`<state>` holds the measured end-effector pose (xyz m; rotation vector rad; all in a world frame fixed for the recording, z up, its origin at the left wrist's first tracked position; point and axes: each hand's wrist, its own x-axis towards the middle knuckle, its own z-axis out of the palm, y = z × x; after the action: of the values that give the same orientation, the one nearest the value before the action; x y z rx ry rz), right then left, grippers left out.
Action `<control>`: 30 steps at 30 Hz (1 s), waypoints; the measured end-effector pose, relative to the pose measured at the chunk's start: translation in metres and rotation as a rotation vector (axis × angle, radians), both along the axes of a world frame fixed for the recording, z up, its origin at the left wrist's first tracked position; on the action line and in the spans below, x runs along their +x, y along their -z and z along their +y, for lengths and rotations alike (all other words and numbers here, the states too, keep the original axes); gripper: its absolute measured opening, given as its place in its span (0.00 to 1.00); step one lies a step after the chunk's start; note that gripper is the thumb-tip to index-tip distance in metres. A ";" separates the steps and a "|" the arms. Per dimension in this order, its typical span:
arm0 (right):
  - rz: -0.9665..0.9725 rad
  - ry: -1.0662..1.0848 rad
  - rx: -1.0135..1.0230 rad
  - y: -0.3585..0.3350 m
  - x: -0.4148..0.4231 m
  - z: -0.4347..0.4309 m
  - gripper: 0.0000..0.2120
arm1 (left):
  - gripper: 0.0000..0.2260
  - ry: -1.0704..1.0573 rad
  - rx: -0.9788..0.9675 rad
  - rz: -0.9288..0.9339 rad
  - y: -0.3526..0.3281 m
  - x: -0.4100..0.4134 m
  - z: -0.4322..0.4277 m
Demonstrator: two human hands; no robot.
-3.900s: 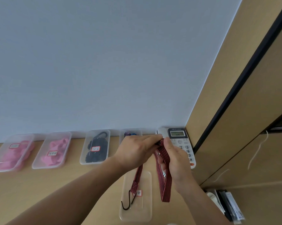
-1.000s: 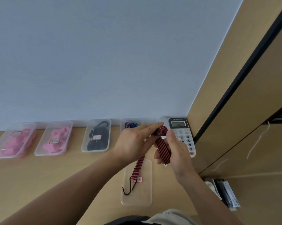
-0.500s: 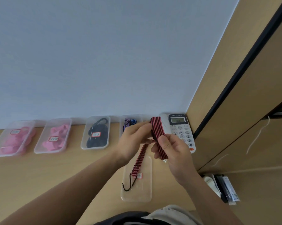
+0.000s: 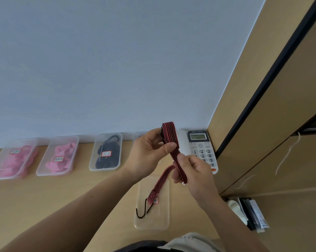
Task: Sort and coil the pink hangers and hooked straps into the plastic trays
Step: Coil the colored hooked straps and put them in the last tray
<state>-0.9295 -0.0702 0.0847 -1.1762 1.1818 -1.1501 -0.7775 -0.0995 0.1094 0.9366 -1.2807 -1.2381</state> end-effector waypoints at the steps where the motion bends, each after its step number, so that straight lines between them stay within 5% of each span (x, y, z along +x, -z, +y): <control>1: 0.003 -0.003 0.001 -0.001 0.000 0.000 0.24 | 0.13 0.005 -0.013 -0.038 0.002 0.001 0.000; 9: 0.007 0.023 -0.017 -0.009 0.001 -0.002 0.32 | 0.17 -0.088 -0.398 -0.643 0.019 0.006 0.002; 14: -0.019 0.038 0.071 -0.011 0.004 -0.004 0.33 | 0.15 -0.168 -0.764 -0.814 0.026 0.008 -0.006; 18: -0.091 0.033 0.141 -0.012 0.005 -0.006 0.27 | 0.16 -0.158 -0.870 -0.904 0.026 0.009 -0.013; 23: -0.177 -0.004 0.137 -0.013 -0.001 -0.008 0.21 | 0.29 0.039 -0.688 -0.850 0.023 0.016 -0.016; 27: -0.171 -0.047 0.085 -0.012 0.000 -0.007 0.16 | 0.25 0.129 0.008 -0.328 0.011 0.005 -0.007; 29: -0.168 -0.046 0.064 -0.010 0.001 -0.005 0.14 | 0.12 0.201 0.210 -0.115 0.004 0.002 -0.006; 30: -0.170 -0.050 0.056 -0.009 0.001 -0.005 0.14 | 0.13 0.239 0.240 -0.081 0.003 0.002 -0.006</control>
<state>-0.9280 -0.0750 0.0942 -1.0386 1.0439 -1.1482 -0.7754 -0.1057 0.1068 1.0342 -1.3573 -1.5809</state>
